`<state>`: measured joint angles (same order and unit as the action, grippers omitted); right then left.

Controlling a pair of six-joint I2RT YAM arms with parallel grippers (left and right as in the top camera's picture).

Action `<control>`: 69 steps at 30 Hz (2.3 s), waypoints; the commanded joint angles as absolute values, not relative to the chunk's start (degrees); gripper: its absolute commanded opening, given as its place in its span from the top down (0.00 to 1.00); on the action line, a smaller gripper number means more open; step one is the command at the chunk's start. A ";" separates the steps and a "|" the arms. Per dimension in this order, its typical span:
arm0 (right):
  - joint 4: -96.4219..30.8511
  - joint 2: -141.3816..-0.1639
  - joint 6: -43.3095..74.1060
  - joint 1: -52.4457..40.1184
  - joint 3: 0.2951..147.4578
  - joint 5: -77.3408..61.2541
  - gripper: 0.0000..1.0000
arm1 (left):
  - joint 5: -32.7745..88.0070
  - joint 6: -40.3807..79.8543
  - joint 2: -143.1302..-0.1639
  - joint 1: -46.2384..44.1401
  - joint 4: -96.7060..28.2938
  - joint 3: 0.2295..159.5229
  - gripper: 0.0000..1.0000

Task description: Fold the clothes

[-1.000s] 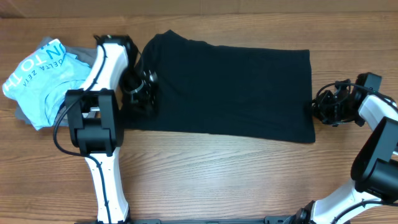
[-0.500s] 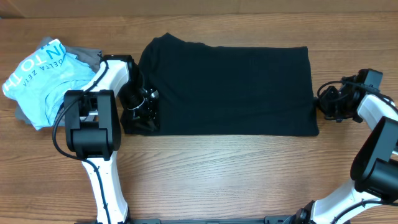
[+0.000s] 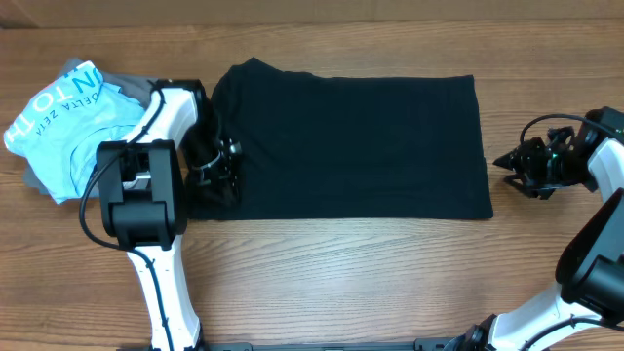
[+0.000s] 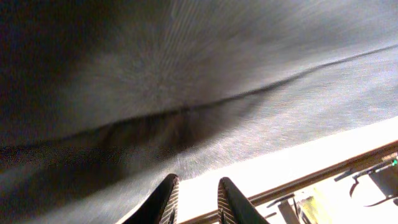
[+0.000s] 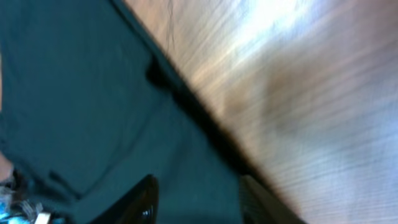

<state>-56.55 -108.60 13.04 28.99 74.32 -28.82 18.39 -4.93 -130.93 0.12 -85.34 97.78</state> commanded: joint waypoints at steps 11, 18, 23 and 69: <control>-51.51 -106.61 14.63 25.15 62.52 -30.65 0.96 | 17.82 -2.55 -108.79 0.23 -81.60 106.89 0.76; -44.82 -106.61 25.61 23.83 53.23 -16.75 0.96 | 15.22 -2.52 -107.98 0.25 -83.99 105.54 0.78; -48.80 -106.61 25.85 25.89 54.00 -11.66 0.96 | 15.27 -2.50 -107.98 0.08 -83.18 99.29 0.71; -55.24 -106.61 19.70 29.76 57.41 -15.55 0.96 | 16.23 10.35 -102.83 -0.03 -44.27 61.60 0.96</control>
<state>-56.10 -104.75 20.23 28.95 57.08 -20.62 17.34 11.66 -101.65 1.15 -46.11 62.89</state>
